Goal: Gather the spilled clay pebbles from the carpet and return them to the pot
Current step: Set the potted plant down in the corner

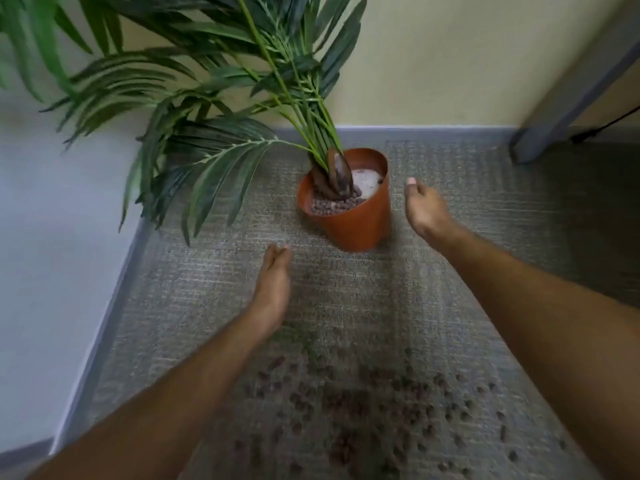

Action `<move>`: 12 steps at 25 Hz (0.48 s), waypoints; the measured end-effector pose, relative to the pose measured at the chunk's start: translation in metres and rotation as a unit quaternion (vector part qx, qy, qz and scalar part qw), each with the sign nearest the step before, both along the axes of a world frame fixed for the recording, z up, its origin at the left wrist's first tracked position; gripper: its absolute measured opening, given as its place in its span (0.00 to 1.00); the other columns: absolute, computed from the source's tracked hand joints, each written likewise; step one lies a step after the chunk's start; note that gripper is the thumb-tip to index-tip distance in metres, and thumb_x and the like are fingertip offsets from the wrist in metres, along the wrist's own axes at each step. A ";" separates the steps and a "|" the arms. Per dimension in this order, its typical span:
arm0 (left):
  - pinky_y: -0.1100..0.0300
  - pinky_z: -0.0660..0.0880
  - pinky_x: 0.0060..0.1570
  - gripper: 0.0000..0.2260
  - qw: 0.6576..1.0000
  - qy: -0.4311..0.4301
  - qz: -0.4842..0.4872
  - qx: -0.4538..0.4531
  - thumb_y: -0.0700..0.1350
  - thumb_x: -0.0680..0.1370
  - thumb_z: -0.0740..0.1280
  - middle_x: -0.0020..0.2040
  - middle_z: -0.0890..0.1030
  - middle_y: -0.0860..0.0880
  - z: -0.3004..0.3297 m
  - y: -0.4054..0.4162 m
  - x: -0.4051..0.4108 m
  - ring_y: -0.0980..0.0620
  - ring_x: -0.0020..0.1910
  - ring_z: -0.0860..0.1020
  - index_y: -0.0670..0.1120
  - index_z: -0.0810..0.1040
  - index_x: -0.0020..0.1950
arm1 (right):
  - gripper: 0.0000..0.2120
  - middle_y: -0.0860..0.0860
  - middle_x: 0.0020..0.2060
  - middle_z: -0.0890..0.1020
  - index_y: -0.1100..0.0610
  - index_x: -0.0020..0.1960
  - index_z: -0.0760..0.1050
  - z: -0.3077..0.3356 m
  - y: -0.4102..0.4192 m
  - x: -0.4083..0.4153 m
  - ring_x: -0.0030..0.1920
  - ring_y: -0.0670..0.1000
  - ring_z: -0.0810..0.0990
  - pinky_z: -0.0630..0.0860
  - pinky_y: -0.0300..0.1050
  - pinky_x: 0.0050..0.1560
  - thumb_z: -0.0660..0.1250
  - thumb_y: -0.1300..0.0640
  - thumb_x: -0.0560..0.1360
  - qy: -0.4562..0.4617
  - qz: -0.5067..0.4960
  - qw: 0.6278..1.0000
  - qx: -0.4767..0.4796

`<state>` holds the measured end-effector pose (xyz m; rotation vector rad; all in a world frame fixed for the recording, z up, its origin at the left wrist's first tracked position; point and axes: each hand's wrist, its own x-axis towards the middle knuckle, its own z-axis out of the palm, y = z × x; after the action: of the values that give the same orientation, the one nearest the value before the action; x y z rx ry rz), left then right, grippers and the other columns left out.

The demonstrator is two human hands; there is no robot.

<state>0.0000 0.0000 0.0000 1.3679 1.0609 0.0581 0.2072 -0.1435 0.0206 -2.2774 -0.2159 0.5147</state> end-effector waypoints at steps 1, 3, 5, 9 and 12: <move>0.47 0.52 0.72 0.26 0.999 -0.019 0.012 -0.023 0.57 0.82 0.51 0.79 0.52 0.50 -0.009 0.003 0.014 0.48 0.76 0.55 0.53 0.47 0.78 | 0.26 0.61 0.68 0.73 0.60 0.70 0.68 -0.006 0.015 0.012 0.68 0.62 0.70 0.65 0.54 0.69 0.46 0.45 0.83 0.004 -0.020 1.000 0.018; 0.44 0.50 0.73 0.28 0.997 -0.032 0.025 -0.064 0.60 0.81 0.49 0.79 0.50 0.48 -0.024 0.009 0.041 0.47 0.77 0.53 0.54 0.46 0.78 | 0.28 0.63 0.69 0.71 0.62 0.71 0.67 -0.010 0.040 0.032 0.69 0.62 0.69 0.63 0.54 0.71 0.46 0.45 0.83 0.025 -0.039 0.999 0.028; 0.44 0.49 0.73 0.27 0.992 -0.059 0.045 -0.102 0.61 0.81 0.49 0.79 0.52 0.48 -0.029 0.009 0.066 0.47 0.77 0.53 0.53 0.48 0.78 | 0.31 0.64 0.71 0.68 0.64 0.71 0.66 -0.015 0.061 0.046 0.70 0.63 0.68 0.64 0.56 0.71 0.44 0.42 0.82 0.042 -0.022 0.999 0.012; 0.45 0.53 0.72 0.23 0.959 -0.145 0.112 -0.216 0.58 0.82 0.51 0.73 0.68 0.49 -0.040 0.012 0.101 0.51 0.69 0.67 0.50 0.66 0.73 | 0.31 0.61 0.60 0.74 0.60 0.69 0.66 -0.030 0.064 0.050 0.56 0.62 0.75 0.77 0.64 0.55 0.43 0.39 0.81 0.107 -0.001 0.994 -0.006; 0.44 0.67 0.63 0.21 0.938 -0.160 0.158 -0.265 0.58 0.82 0.52 0.67 0.76 0.47 -0.044 0.012 0.110 0.48 0.63 0.74 0.49 0.73 0.67 | 0.22 0.59 0.50 0.74 0.59 0.63 0.67 -0.029 0.057 0.042 0.45 0.59 0.77 0.82 0.54 0.32 0.49 0.44 0.82 0.124 0.004 0.992 0.020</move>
<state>0.1098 0.0116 -0.0436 0.6664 0.9222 0.2098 0.2488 -0.0865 -0.0082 -2.1497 -0.1095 0.7835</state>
